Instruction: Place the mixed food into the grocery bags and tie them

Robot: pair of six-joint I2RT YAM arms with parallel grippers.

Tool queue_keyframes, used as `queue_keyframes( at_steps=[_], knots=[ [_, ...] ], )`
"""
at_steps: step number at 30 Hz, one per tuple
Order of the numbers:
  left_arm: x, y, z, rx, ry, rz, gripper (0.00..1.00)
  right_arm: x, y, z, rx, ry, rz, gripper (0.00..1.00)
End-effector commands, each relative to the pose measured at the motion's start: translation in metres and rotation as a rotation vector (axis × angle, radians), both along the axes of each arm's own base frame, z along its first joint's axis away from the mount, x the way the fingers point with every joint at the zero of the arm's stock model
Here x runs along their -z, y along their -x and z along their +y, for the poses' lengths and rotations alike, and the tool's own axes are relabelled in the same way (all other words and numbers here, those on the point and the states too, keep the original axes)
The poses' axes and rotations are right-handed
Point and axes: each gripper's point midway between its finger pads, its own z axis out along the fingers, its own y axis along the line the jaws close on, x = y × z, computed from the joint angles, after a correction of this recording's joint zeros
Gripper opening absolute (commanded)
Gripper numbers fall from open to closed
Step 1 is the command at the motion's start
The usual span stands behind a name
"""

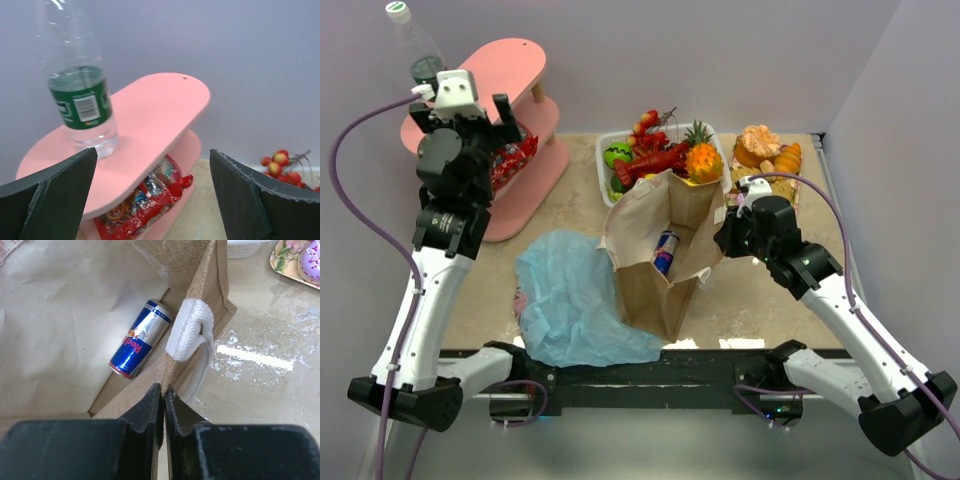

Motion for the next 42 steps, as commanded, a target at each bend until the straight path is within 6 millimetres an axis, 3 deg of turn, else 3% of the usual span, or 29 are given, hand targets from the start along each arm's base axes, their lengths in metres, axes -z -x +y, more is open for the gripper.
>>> queue_keyframes(
  at_steps=[1,5,12,18,21,28,33,36,37,38,42],
  knots=[
    [0.02,-0.023,0.038,-0.127,0.041,0.074,1.0,-0.021,-0.001,0.004,-0.017,-0.039,-0.066,0.11],
    [0.021,-0.027,0.07,-0.237,0.033,0.058,1.0,-0.026,0.0,0.004,-0.019,-0.051,-0.077,0.13],
    [0.043,-0.052,0.114,-0.23,0.087,0.094,1.0,-0.026,-0.002,0.007,-0.024,-0.053,-0.069,0.13],
    [0.05,-0.077,0.121,-0.155,0.074,0.072,1.0,-0.029,0.0,0.01,-0.04,-0.062,-0.058,0.12],
    [0.038,-0.083,0.118,-0.12,0.05,-0.006,1.0,-0.034,0.0,0.009,-0.04,-0.06,-0.06,0.12],
    [0.033,-0.092,0.131,-0.134,0.033,-0.054,0.97,-0.032,0.003,0.008,-0.039,-0.065,-0.058,0.13],
    [0.026,-0.104,0.132,-0.122,-0.029,-0.069,0.79,-0.028,0.005,0.006,-0.034,-0.055,-0.05,0.12],
    [0.023,-0.107,0.134,-0.122,-0.078,-0.068,0.59,-0.03,0.004,0.007,-0.037,-0.057,-0.051,0.12],
    [0.023,-0.108,0.133,-0.116,-0.086,-0.065,0.42,-0.031,0.004,0.007,-0.036,-0.06,-0.052,0.12],
    [0.022,-0.108,0.131,-0.107,-0.089,-0.066,0.36,-0.03,0.004,0.007,-0.038,-0.059,-0.053,0.12],
    [0.018,-0.1,0.116,-0.035,-0.091,-0.092,0.25,-0.03,0.001,0.01,-0.044,-0.059,-0.047,0.12]
  ],
)
